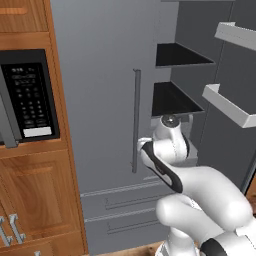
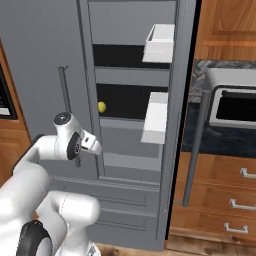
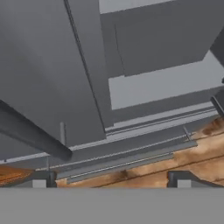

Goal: Retrieve a lemon from the fridge and place it on the cutting board with the fish.

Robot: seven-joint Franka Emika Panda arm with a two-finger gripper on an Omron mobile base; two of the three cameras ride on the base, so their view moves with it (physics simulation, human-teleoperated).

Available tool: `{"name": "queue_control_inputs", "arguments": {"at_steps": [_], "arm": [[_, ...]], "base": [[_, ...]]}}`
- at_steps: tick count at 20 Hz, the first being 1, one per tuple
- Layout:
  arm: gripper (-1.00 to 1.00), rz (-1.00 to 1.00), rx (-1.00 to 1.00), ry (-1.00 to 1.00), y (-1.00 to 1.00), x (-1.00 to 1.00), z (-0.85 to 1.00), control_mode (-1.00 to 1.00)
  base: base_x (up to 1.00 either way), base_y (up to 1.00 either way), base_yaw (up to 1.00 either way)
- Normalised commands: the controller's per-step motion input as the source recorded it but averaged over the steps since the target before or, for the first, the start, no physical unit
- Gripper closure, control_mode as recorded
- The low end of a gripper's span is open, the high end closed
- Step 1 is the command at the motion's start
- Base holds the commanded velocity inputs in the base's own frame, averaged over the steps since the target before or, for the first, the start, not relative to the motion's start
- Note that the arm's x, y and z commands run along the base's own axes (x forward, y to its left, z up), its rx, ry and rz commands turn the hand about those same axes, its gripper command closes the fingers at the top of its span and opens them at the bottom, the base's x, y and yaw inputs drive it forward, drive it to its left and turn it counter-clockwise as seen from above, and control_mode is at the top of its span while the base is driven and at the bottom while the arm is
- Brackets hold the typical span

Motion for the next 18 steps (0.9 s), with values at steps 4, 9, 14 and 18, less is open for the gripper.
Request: {"name": "queue_control_inputs", "arguments": {"at_steps": [4, 9, 14, 18], "arm": [[-1.00, 0.29, -0.07, -0.13, 0.09, 0.00, 0.58, -1.00], [-1.00, 0.19, 0.05, -0.12, 0.23, 0.00, 0.43, -1.00], [-1.00, -0.01, 0.02, -0.10, 0.32, 0.00, 0.11, -1.00], [-1.00, -0.07, -0.06, -0.01, 0.21, 0.01, 0.03, -1.00]], "base": [[0.00, 0.00, 0.00], [0.00, 0.00, 0.00], [0.00, 0.00, 0.00], [0.00, 0.00, 0.00]]}}
